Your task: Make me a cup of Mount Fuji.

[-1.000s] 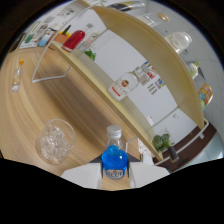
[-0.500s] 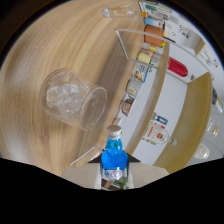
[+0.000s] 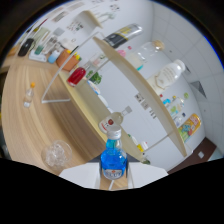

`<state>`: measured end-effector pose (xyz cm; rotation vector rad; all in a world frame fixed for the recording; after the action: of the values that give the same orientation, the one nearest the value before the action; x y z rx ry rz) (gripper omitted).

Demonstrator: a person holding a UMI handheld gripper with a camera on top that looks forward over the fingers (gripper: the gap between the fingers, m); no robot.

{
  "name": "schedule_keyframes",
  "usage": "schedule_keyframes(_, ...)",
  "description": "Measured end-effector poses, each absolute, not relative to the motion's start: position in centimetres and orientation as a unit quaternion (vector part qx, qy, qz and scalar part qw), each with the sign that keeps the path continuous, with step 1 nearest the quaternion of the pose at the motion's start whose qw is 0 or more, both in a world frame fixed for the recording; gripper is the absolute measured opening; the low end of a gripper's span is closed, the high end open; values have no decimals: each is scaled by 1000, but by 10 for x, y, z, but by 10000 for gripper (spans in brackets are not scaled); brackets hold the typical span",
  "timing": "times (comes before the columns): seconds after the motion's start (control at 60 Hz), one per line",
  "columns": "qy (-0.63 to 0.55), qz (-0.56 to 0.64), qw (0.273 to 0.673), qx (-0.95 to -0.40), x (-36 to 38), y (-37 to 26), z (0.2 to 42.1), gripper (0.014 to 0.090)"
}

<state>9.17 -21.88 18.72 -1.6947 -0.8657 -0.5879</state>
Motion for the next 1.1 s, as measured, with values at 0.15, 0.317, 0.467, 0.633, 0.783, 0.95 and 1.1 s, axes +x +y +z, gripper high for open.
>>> schedule_keyframes(0.15,-212,-124,588,-771,124,-229,190,365)
schedule_keyframes(0.317,-45,-14,579,-814,183,-236,148,364)
schedule_keyframes(0.467,5,4,549,-836,226,-235,100,364)
schedule_keyframes(0.633,14,8,519,-855,253,-226,61,362)
schedule_keyframes(0.783,7,9,496,-868,264,-220,39,363)
schedule_keyframes(0.95,10,11,468,-883,272,-220,19,363)
schedule_keyframes(1.1,17,16,447,-894,274,-223,10,367)
